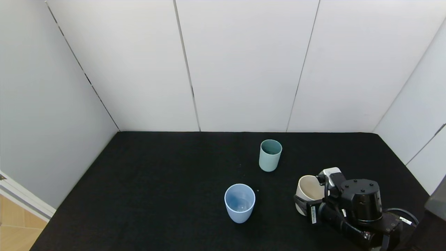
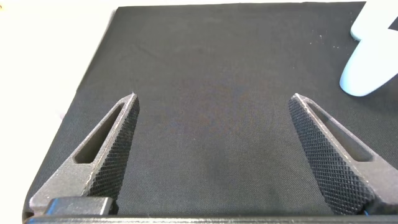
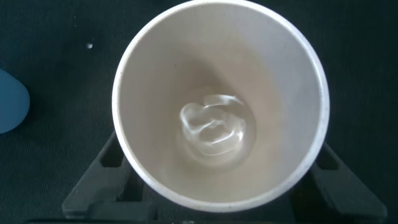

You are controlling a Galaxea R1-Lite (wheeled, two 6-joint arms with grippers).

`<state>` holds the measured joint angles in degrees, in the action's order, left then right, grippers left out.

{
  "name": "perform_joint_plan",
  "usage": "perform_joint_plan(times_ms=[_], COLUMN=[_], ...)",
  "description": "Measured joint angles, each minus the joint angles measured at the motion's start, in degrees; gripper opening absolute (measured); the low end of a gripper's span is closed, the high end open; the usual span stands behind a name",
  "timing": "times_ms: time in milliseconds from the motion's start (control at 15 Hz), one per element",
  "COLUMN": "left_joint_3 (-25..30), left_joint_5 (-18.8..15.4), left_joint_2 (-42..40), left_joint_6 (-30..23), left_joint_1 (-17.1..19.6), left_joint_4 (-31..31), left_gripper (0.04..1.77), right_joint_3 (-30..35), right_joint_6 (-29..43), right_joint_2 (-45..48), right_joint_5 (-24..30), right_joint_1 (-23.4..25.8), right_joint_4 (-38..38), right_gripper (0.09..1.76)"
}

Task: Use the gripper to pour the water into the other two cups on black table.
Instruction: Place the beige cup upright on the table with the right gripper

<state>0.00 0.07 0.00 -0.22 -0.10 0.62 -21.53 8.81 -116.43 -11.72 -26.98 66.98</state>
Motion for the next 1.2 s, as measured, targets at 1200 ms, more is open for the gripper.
perform_joint_plan(times_ms=[1200], left_joint_3=[0.0], left_joint_5=[0.0], left_joint_2=[0.0], left_joint_6=[0.0], left_joint_1=[0.1], left_joint_4=[0.0], left_gripper=[1.72], right_joint_3=[0.2], right_joint_6=[-2.6], right_joint_2=[8.5], right_joint_5=[0.0], right_joint_1=[-0.7], right_joint_4=[-0.9], right_gripper=[1.66])
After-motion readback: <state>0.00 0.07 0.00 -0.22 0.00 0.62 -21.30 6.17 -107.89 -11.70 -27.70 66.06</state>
